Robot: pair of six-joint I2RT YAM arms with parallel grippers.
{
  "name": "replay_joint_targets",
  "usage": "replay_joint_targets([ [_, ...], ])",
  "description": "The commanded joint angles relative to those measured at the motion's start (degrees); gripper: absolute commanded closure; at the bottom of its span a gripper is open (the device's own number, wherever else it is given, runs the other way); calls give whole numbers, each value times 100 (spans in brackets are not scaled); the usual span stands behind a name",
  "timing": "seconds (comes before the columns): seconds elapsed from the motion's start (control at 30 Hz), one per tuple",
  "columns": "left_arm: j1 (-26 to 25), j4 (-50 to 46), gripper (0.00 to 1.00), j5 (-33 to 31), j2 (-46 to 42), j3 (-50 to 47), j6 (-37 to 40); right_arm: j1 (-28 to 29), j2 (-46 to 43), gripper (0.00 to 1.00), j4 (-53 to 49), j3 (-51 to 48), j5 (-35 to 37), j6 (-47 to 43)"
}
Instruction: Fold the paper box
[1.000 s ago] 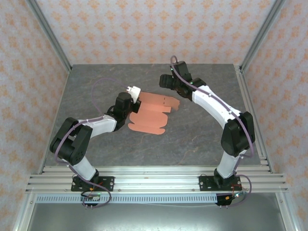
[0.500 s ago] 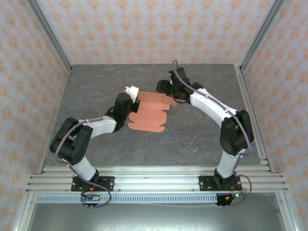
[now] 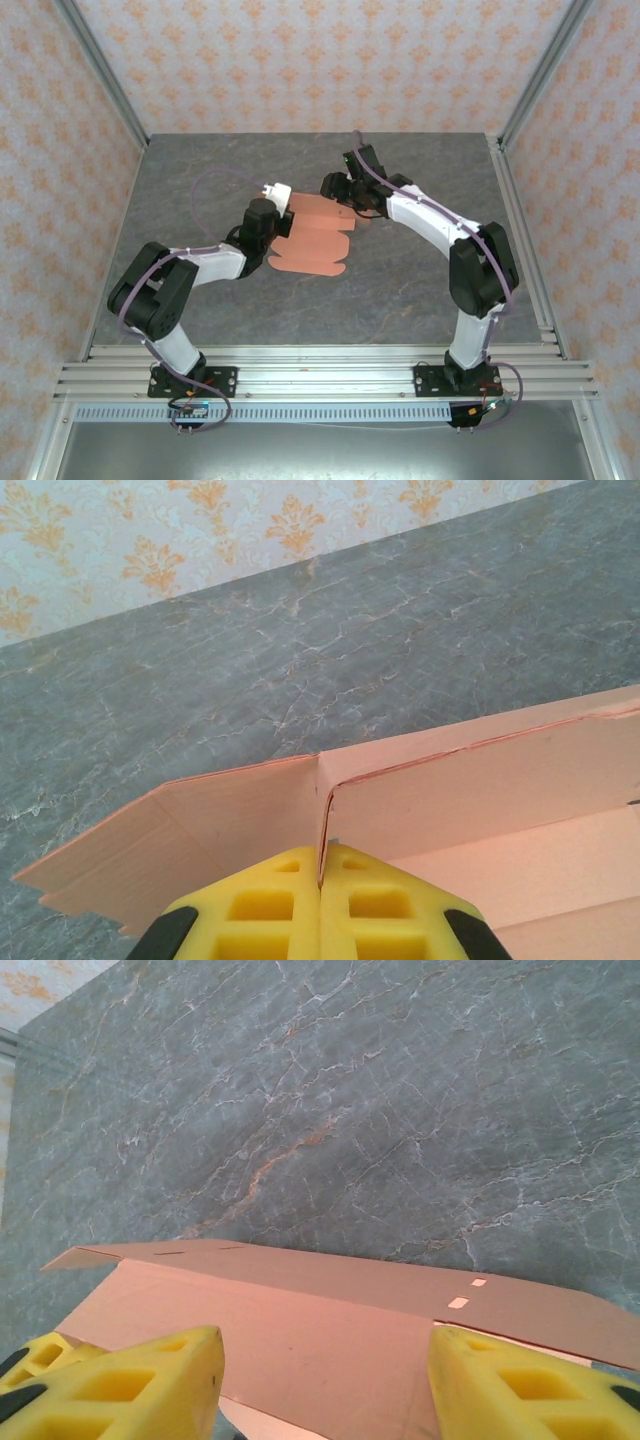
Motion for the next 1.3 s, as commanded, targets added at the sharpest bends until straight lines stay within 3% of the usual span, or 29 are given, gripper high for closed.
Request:
replay_joint_targets([
  [0.0, -82, 332, 100, -321, 89, -112, -193, 38, 197, 45, 101, 105, -91, 116],
  [0.33, -117, 363, 100, -582, 9, -227, -417, 51, -128, 44, 49, -365, 469, 139],
  [0.6, -153, 375, 100, -627, 5, -279, -431, 77, -287, 43, 236, -547, 246, 277],
  [0.77, -237, 406, 100, -740, 10, -283, -399, 117, -289, 38, 353, -511, 53, 388],
  [1.1, -447, 553, 100, -964, 63, -319, -433, 146, -120, 46, 597, -530, 74, 629],
  [1.27, -461, 546, 100, -986, 2, -391, -614, 117, -83, 59, 638, -575, 329, 585],
])
